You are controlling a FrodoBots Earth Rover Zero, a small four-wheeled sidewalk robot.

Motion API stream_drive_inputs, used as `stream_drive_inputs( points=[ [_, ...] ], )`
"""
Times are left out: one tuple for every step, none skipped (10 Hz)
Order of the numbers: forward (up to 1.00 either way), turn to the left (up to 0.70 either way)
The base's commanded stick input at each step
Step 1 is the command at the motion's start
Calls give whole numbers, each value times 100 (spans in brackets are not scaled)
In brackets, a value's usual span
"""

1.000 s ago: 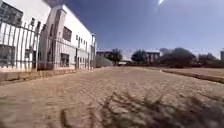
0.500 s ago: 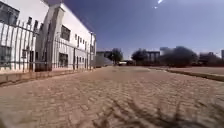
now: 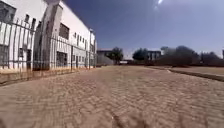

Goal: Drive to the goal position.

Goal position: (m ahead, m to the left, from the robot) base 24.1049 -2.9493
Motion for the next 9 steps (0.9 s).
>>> stream_drive_inputs(
  points=[
    [100,0],
    [100,0],
    [100,-3],
    [100,-22],
    [100,-40],
    [100,-40],
    [100,0],
    [100,0],
    [100,0]
  ],
)
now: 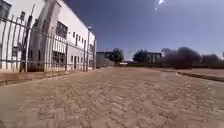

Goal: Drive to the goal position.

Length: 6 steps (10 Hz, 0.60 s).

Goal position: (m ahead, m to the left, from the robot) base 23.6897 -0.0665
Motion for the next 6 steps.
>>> stream_drive_inputs(
  points=[
    [100,0],
    [100,0],
    [100,0],
    [100,0],
    [100,0],
    [100,0]
  ],
)
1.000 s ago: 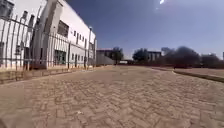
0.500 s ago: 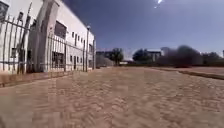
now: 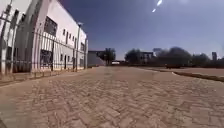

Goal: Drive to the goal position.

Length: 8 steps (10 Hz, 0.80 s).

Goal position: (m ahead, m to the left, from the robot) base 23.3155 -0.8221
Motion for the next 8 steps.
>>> stream_drive_inputs(
  points=[
    [100,0],
    [100,0],
    [100,0],
    [100,0],
    [100,0],
    [100,0],
    [100,0],
    [100,0]
  ],
)
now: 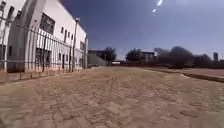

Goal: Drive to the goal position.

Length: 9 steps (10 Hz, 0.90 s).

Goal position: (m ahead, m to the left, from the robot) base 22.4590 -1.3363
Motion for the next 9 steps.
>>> stream_drive_inputs(
  points=[
    [100,0],
    [100,0],
    [100,0],
    [100,0],
    [100,0],
    [100,0],
    [100,0],
    [100,0],
    [100,0]
  ],
)
